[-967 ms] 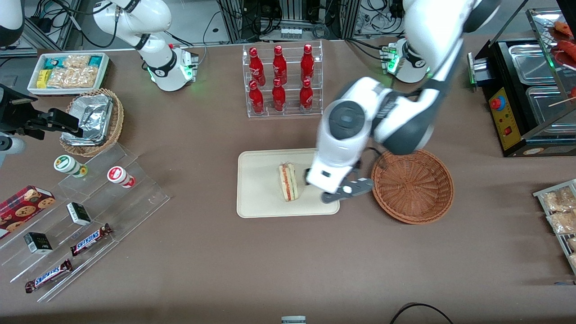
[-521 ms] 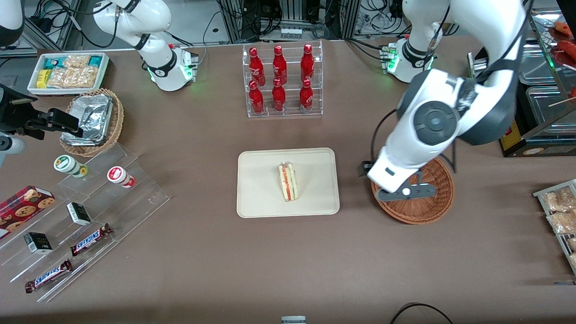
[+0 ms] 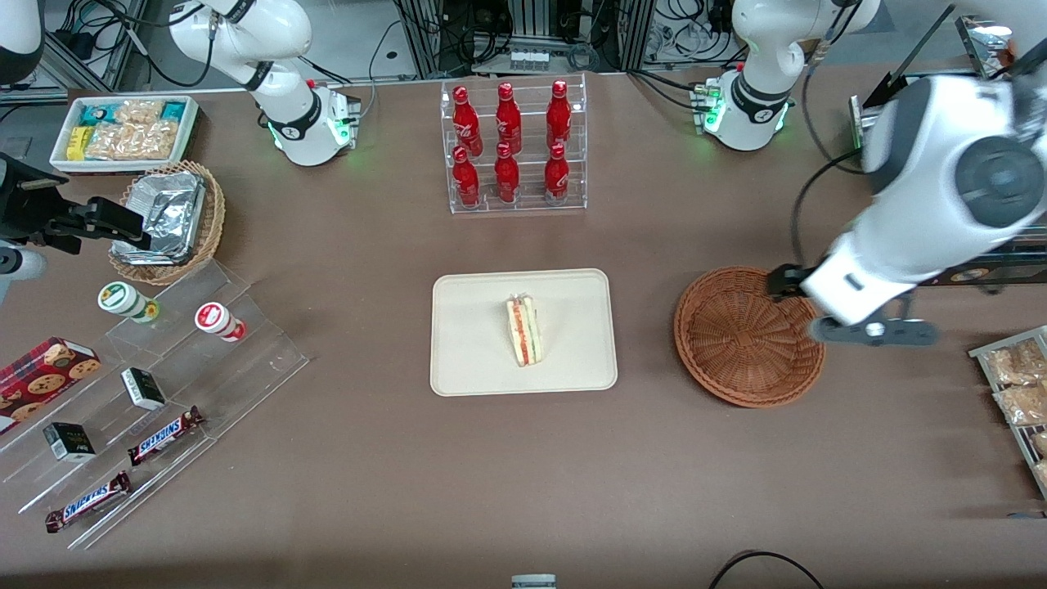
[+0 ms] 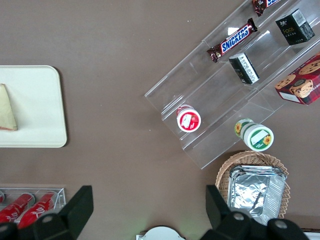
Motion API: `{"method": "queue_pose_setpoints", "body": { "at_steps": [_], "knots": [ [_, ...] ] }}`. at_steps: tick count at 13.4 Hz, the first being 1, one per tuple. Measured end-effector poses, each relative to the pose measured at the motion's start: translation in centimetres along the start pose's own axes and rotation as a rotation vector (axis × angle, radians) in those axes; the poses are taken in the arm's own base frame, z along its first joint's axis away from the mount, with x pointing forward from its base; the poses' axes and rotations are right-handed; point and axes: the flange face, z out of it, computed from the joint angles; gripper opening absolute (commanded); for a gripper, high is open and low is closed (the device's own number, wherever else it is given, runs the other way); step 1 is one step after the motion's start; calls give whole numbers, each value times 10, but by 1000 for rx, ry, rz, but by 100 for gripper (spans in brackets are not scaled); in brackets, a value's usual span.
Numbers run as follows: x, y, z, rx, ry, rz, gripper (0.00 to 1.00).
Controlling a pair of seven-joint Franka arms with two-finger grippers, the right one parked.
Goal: Place sandwich from basket to tray
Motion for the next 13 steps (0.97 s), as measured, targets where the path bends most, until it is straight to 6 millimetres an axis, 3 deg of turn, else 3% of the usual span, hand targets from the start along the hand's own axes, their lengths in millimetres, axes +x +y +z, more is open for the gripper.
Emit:
{"method": "queue_pose_setpoints", "body": {
  "at_steps": [3, 7, 11, 13],
  "knots": [
    [-8, -40, -16, 3, 17, 7, 100],
    [-15, -61, -27, 8, 16, -13, 100],
    [-36, -127, -43, 13, -12, -121, 100],
    [-50, -139, -49, 14, -48, -147, 100]
  ]
}}
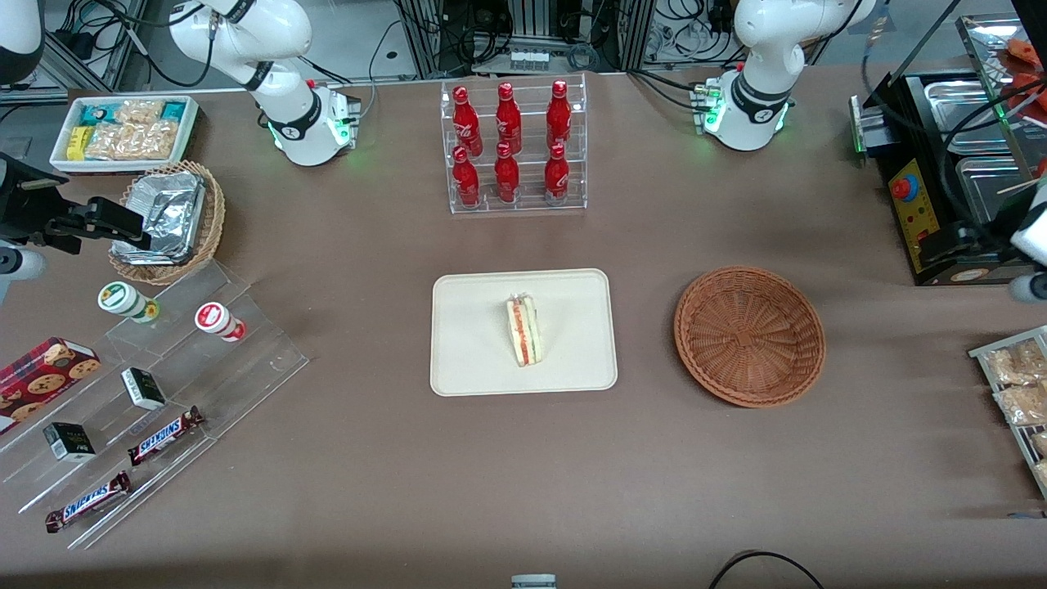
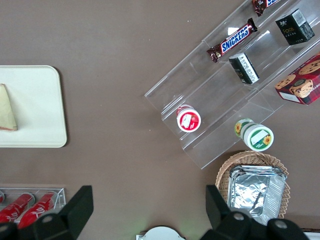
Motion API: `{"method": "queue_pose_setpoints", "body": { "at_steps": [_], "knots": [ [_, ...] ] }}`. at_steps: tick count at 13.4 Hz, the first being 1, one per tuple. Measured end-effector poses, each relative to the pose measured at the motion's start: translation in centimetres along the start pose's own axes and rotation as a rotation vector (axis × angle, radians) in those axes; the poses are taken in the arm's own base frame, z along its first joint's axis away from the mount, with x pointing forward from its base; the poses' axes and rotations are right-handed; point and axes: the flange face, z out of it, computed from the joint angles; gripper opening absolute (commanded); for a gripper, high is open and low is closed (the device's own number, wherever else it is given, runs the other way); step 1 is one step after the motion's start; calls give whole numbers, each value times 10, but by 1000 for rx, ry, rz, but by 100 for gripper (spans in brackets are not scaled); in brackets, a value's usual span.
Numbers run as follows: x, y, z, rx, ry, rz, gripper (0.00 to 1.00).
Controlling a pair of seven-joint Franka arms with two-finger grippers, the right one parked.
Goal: Place sandwich from basket to tray
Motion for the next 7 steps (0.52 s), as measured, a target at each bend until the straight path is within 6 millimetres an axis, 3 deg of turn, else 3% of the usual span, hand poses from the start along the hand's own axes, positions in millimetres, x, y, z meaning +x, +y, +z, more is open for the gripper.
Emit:
{"method": "queue_pose_setpoints", "body": {
  "at_steps": [7],
  "knots": [
    [-45, 25, -32, -13, -56, 29, 100]
  ]
}}
